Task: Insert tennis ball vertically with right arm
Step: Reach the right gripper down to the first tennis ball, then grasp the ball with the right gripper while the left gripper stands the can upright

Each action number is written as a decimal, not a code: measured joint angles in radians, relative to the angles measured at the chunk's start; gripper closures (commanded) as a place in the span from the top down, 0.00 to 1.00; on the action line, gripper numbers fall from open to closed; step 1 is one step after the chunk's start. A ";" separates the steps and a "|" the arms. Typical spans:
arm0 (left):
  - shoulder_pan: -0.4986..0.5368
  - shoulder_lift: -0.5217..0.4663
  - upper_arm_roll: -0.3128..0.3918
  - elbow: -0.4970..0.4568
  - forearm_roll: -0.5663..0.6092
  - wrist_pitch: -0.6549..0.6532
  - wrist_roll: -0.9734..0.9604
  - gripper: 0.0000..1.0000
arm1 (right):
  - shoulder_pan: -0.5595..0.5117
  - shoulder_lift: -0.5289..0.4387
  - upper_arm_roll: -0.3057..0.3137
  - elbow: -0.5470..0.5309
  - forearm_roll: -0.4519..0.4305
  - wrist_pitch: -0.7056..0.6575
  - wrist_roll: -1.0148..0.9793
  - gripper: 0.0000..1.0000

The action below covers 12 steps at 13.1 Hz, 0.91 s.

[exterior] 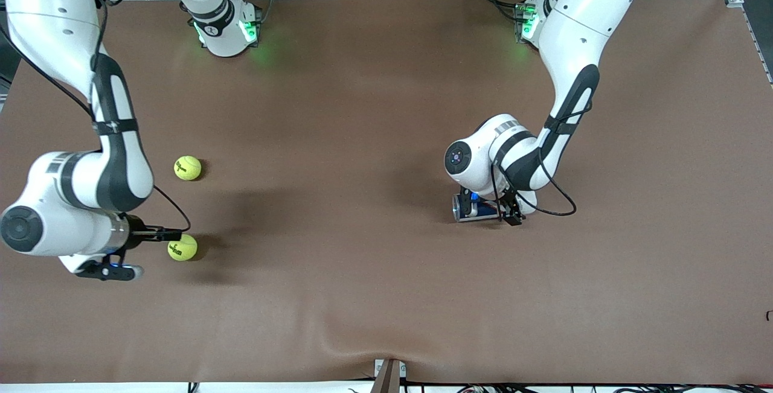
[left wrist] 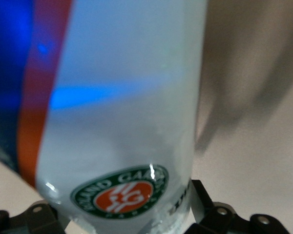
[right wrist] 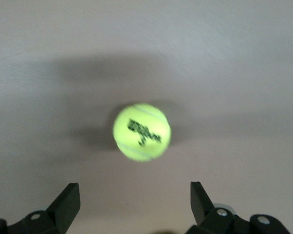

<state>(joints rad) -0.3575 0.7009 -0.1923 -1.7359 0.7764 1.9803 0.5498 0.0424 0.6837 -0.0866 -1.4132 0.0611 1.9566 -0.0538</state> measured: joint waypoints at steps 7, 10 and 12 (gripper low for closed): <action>0.000 0.000 0.000 0.001 0.001 0.000 0.000 0.72 | 0.004 0.073 -0.006 -0.013 0.000 0.095 -0.138 1.00; -0.001 -0.002 0.000 0.002 0.002 -0.001 0.000 0.72 | 0.007 0.084 -0.005 -0.063 0.000 0.185 -0.139 1.00; 0.000 -0.002 0.000 0.007 0.002 0.002 0.000 0.74 | 0.008 0.086 -0.005 -0.086 -0.003 0.219 -0.143 1.00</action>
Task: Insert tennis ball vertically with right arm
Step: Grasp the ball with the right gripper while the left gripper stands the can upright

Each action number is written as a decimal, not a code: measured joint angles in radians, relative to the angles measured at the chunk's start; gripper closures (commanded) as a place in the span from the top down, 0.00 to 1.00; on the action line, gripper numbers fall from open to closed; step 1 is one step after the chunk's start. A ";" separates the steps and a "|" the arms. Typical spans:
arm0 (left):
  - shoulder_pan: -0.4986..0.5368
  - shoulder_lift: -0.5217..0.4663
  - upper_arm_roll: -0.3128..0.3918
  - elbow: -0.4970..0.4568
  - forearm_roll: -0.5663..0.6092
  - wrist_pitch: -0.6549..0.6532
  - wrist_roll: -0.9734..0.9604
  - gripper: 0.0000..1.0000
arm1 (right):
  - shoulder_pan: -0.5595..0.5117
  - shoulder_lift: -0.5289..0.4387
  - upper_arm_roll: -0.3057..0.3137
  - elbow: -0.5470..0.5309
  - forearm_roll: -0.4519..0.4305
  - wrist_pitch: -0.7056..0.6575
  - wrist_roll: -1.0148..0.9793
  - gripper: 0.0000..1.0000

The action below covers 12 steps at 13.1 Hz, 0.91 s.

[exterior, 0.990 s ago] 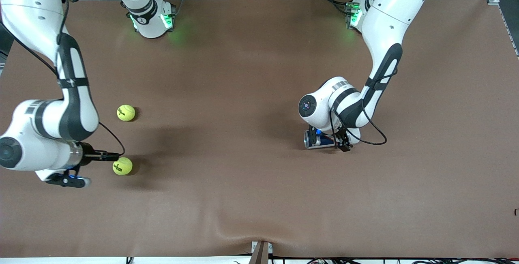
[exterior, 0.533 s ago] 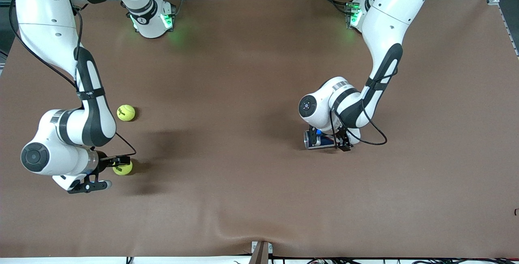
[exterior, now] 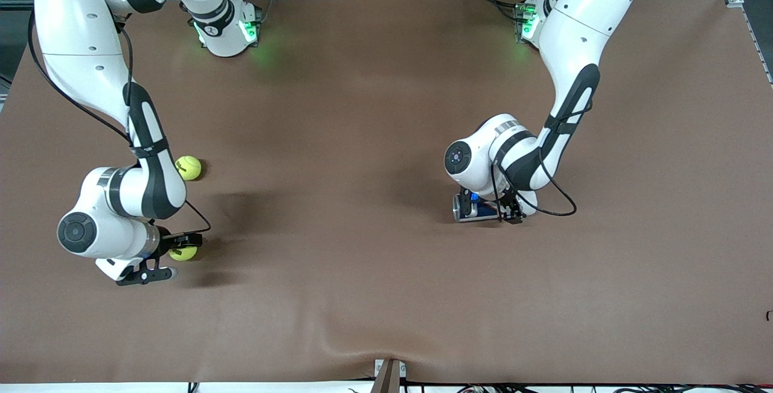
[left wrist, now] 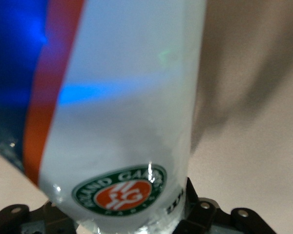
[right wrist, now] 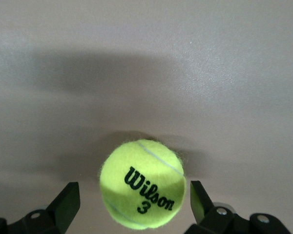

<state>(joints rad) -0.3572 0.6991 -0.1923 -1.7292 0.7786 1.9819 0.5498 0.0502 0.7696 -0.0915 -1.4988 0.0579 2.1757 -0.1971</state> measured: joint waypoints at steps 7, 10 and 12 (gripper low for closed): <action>-0.009 -0.021 -0.076 0.118 -0.135 0.020 -0.005 0.74 | 0.016 0.028 0.003 -0.013 -0.061 0.102 -0.092 1.00; -0.022 -0.021 -0.104 0.188 -0.259 0.084 -0.005 0.73 | 0.020 0.036 0.002 -0.013 -0.064 0.109 -0.126 1.00; -0.023 -0.021 -0.104 0.194 -0.321 0.201 -0.008 0.73 | 0.017 0.036 -0.002 -0.013 -0.064 0.108 -0.180 1.00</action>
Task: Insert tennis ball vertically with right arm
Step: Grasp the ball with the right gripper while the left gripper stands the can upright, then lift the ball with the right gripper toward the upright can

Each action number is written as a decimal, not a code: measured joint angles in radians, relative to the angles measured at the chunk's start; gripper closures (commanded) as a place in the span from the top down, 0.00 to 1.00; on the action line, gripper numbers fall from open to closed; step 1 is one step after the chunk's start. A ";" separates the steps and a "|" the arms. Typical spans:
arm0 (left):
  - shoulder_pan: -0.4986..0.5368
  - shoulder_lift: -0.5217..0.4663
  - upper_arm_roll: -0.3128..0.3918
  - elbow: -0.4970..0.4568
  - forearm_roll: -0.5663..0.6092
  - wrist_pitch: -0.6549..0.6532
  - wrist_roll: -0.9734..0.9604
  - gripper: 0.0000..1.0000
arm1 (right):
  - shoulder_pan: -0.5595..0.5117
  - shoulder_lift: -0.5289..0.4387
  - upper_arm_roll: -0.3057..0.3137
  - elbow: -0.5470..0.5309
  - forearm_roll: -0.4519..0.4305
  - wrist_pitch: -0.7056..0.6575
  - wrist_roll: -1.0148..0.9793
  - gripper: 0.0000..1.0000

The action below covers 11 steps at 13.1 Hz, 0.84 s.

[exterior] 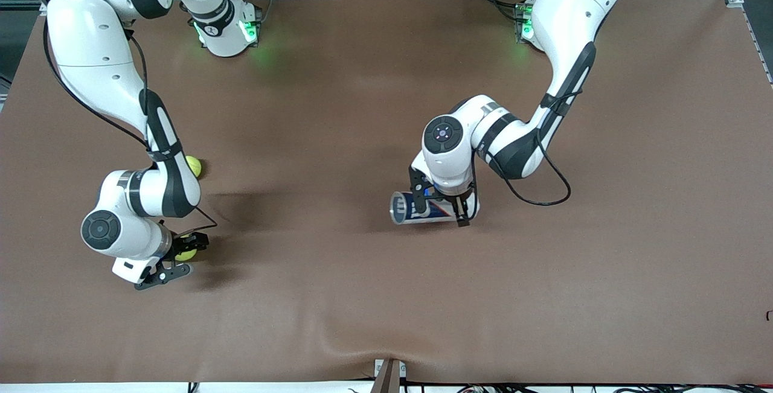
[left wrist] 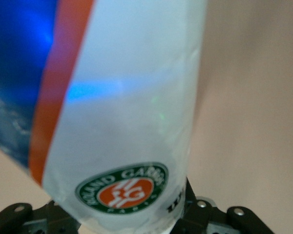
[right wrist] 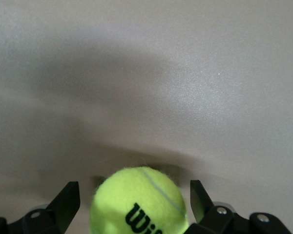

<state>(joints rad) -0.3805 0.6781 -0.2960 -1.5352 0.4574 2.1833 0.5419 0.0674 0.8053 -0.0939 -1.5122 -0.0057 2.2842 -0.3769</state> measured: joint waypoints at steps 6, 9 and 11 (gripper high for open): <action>-0.051 0.046 -0.002 -0.003 -0.081 0.389 -0.145 0.72 | -0.006 0.000 -0.005 0.000 0.000 -0.002 -0.045 1.00; -0.082 0.105 -0.002 -0.007 -0.086 0.595 -0.261 0.73 | -0.006 0.000 -0.004 -0.001 0.007 -0.003 -0.046 0.58; -0.096 0.168 -0.002 -0.009 -0.087 0.774 -0.307 0.73 | -0.007 0.000 -0.004 0.000 0.013 -0.004 -0.046 0.56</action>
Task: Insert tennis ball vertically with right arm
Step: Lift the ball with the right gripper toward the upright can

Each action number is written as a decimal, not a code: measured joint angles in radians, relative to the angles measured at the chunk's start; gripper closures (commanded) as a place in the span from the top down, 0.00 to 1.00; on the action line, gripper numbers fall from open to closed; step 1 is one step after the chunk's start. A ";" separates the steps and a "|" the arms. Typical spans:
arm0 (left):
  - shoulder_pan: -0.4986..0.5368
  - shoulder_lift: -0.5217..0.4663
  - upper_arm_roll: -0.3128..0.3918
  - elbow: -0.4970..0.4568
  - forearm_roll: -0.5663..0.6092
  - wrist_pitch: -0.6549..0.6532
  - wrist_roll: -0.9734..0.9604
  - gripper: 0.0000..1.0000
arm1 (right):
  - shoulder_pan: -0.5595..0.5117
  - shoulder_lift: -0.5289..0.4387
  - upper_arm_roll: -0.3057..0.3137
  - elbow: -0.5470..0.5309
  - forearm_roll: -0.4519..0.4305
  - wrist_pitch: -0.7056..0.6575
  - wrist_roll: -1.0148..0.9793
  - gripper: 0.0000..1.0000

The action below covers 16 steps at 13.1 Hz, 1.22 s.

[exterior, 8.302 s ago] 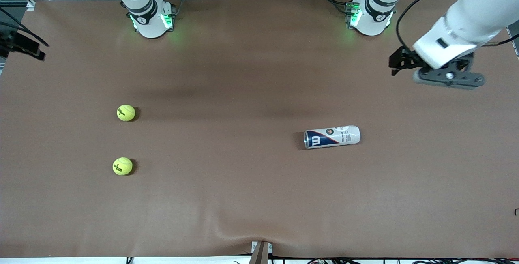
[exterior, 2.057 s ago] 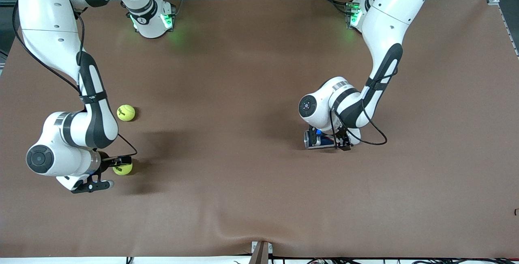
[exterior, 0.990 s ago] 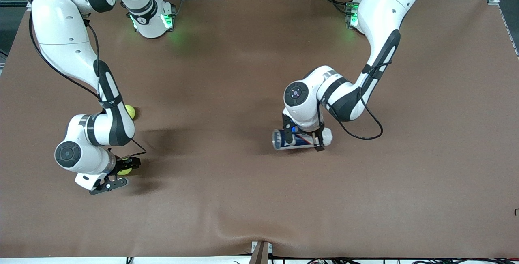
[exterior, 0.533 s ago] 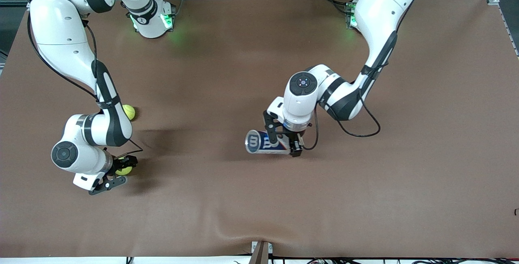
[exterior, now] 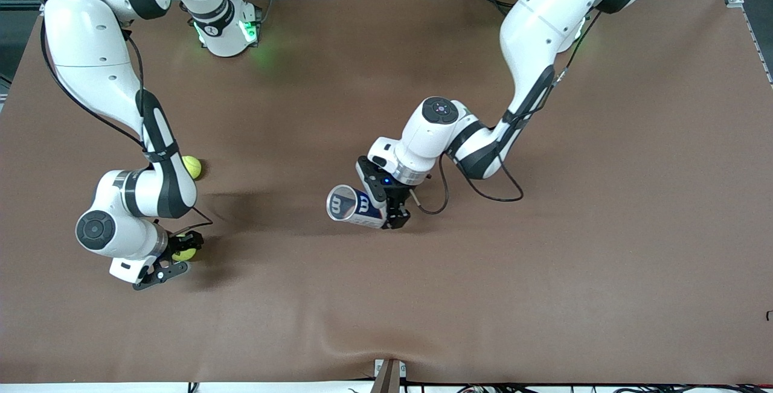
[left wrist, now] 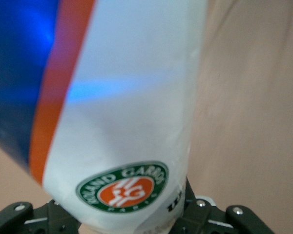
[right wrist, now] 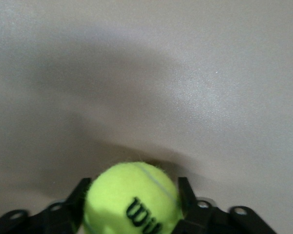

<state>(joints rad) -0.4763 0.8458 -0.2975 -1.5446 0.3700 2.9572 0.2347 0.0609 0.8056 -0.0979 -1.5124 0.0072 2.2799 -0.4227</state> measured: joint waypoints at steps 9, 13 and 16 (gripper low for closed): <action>0.011 0.178 0.004 0.001 -0.044 0.475 -0.058 0.72 | 0.005 -0.011 0.005 0.027 0.051 -0.064 -0.001 0.59; 0.011 0.199 0.004 0.000 -0.059 0.505 -0.060 0.73 | 0.026 -0.056 0.013 0.132 0.068 -0.204 0.048 0.58; 0.012 0.226 0.007 0.000 -0.059 0.522 -0.060 0.73 | 0.078 -0.114 0.018 0.178 0.083 -0.256 0.186 0.58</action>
<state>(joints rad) -0.4642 1.0714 -0.2901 -1.5443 0.3107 3.4791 0.1746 0.1384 0.6914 -0.0795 -1.3345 0.0901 2.0243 -0.2372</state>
